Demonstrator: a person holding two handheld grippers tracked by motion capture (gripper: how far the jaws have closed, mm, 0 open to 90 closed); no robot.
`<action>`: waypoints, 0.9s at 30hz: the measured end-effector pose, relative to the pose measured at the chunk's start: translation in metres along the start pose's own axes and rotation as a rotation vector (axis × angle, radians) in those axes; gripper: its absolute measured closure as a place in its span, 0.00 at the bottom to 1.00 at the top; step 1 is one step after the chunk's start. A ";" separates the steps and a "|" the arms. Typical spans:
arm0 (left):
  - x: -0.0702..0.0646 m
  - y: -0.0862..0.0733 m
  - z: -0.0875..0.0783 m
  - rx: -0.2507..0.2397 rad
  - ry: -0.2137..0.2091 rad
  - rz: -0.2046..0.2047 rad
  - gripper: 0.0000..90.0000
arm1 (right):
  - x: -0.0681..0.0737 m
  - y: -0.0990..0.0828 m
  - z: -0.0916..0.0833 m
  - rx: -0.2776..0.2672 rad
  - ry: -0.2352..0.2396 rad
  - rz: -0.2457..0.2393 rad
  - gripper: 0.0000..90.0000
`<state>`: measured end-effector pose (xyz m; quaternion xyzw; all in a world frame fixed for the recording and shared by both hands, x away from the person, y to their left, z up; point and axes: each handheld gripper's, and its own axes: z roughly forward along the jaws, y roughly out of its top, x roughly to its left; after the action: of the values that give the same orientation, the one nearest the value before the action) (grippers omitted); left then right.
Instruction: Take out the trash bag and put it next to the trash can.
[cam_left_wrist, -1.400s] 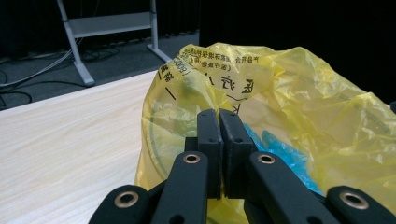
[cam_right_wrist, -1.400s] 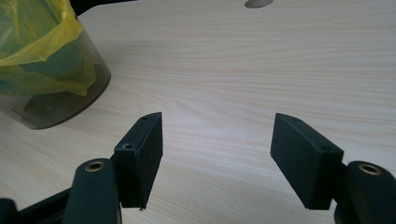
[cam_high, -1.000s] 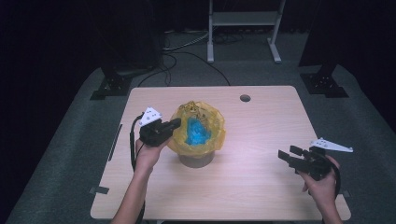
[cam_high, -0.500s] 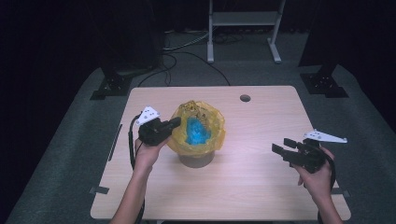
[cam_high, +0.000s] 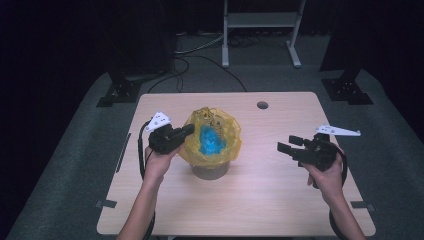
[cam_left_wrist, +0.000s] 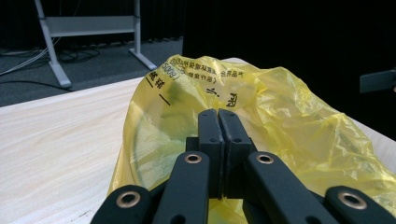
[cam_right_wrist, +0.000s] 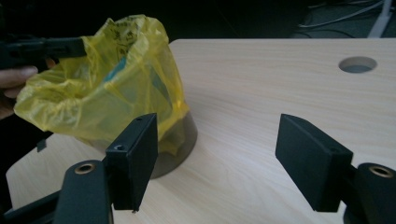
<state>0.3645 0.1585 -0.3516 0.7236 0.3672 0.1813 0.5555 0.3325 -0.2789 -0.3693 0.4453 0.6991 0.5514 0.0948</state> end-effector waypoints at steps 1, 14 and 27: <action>0.000 0.000 0.000 0.001 -0.001 0.000 0.99 | 0.001 0.003 0.003 -0.001 0.009 -0.003 0.32; -0.001 0.002 0.003 -0.003 -0.015 -0.007 0.99 | 0.024 0.032 0.050 0.031 0.150 -0.020 0.31; 0.000 0.002 0.000 -0.013 -0.022 -0.013 0.99 | 0.049 0.045 0.098 0.078 0.167 -0.068 0.34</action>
<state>0.3653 0.1586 -0.3499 0.7195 0.3644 0.1721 0.5656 0.3888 -0.1763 -0.3499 0.3773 0.7402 0.5553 0.0374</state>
